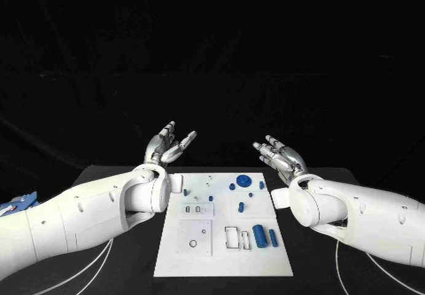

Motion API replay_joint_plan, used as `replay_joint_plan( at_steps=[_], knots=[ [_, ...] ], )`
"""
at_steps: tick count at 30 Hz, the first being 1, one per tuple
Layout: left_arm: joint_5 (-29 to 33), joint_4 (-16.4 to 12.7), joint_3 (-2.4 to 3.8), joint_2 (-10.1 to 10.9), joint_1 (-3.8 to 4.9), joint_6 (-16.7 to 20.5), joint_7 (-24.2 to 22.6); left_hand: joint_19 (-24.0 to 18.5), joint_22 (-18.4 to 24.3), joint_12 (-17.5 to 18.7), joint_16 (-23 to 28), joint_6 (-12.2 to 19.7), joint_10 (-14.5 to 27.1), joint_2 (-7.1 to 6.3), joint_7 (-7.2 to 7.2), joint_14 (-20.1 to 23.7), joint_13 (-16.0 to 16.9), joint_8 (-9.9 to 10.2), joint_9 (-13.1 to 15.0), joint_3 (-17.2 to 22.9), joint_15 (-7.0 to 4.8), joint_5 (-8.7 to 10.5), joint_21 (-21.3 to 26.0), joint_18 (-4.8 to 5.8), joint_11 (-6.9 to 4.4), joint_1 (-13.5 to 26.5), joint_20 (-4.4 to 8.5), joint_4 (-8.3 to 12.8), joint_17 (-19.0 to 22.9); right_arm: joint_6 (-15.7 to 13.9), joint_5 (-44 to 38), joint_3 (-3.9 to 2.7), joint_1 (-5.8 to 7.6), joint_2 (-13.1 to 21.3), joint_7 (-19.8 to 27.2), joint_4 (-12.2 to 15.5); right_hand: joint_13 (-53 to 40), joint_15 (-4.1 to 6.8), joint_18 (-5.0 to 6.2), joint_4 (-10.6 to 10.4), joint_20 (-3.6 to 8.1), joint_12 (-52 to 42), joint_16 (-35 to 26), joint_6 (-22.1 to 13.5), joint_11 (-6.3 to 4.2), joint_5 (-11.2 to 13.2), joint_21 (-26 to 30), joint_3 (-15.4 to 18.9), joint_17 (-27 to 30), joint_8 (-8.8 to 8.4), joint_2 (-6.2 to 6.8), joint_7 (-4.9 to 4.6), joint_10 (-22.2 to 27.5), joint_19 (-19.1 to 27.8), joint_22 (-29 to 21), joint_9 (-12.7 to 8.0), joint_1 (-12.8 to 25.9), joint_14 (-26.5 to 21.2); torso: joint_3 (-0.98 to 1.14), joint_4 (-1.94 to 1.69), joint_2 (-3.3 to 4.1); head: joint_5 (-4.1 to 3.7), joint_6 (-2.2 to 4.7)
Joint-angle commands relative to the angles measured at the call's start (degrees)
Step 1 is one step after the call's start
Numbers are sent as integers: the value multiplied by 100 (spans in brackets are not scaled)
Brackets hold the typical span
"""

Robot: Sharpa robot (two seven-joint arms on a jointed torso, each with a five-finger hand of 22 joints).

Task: Assemble the parts on the task board

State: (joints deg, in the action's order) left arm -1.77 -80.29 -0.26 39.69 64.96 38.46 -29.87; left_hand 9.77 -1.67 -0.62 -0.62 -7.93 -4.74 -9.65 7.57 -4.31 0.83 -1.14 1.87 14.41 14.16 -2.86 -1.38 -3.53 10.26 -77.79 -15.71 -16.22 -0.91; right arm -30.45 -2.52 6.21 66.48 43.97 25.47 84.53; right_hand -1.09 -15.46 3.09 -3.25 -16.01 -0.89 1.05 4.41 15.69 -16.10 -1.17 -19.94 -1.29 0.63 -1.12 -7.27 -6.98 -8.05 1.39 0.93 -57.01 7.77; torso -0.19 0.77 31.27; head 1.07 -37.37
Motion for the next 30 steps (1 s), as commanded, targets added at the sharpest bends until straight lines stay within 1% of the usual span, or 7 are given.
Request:
replay_joint_plan(
  at_steps=[1,8,9,12,18,23,30],
  knots=[
    [-148,0,2,-23,7,-269,-145,30,-13,-27,-30,-76,-23,-21,587,-29,9,-25,16,65,95,-43,-39,-59,82,-295,-103,-83,-9,1150,-404,72,89,-20,-332,-93,-13,-96,111,22,-89,-33,35,86,86,-42,-50,-111,-19,46,-17,-1009,-72,-27,17,21,-304,55,0,3,1,0,-1],
    [-148,0,2,-23,7,-269,-145,29,-13,-29,-31,-83,-31,-15,595,-33,10,-27,18,71,101,-42,-41,-61,90,-298,-106,-82,-10,1526,-507,175,196,-34,-437,-186,-23,-97,107,95,-91,-43,47,142,91,-30,-71,-156,-31,60,-19,-1010,-157,-69,29,34,-430,123,0,3,1,0,-1],
    [-111,11,1,92,6,-436,-116,29,-13,-29,-31,-83,-31,-15,595,-33,10,-27,18,71,101,-42,-41,-61,90,-298,-106,-82,-10,1382,-817,178,212,45,-409,-236,-24,-99,106,114,-89,-44,50,154,90,-28,-77,-166,-34,63,-17,-1010,-173,-80,32,37,-459,139,11,-1,5,-4,-134],
    [-107,3,1,108,6,-450,-115,30,-14,-29,-31,-86,-29,-12,599,-33,10,-28,18,74,104,-41,-41,-63,94,-299,-106,-82,-10,1316,-1016,178,213,37,-387,-280,-43,-88,111,243,-91,-70,81,272,90,20,-129,-223,-61,97,7,-1011,-350,-205,60,65,-636,290,7,1,7,-9,-147],
    [-83,-54,1,197,8,-599,-99,82,-34,-69,-131,-359,-280,176,744,-382,43,-107,79,244,195,-26,-82,-54,247,-345,-120,-66,-93,1062,-1879,178,214,-19,-322,-453,-159,45,239,799,-71,-286,386,1446,0,339,-424,-478,-262,485,112,-998,-1678,-920,205,328,-1297,1463,-4,13,35,2,-151],
    [-76,-118,0,284,9,-800,-78,215,-57,-137,-280,-1170,-766,379,865,-818,93,-364,260,426,207,-13,-144,-16,420,-345,-125,-31,-187,797,-2844,174,226,-37,-306,-536,-235,223,417,1031,-64,-493,735,2471,-119,375,-762,-624,-458,808,190,-961,-3247,-1800,341,532,-1490,2808,6,4,79,2,-146],
    [-74,-280,1,396,10,-888,-178,1594,-288,-290,-775,-2225,-2096,437,878,-2328,181,-721,491,646,0,-15,-648,-194,524,-383,-104,55,-472,812,-4433,167,383,-76,-616,-709,-259,464,673,1192,-41,-481,1019,3750,-293,432,-1328,-788,-584,1124,376,-846,-4464,-3347,524,724,-1532,4121,68,-13,211,-37,-154]
  ],
)
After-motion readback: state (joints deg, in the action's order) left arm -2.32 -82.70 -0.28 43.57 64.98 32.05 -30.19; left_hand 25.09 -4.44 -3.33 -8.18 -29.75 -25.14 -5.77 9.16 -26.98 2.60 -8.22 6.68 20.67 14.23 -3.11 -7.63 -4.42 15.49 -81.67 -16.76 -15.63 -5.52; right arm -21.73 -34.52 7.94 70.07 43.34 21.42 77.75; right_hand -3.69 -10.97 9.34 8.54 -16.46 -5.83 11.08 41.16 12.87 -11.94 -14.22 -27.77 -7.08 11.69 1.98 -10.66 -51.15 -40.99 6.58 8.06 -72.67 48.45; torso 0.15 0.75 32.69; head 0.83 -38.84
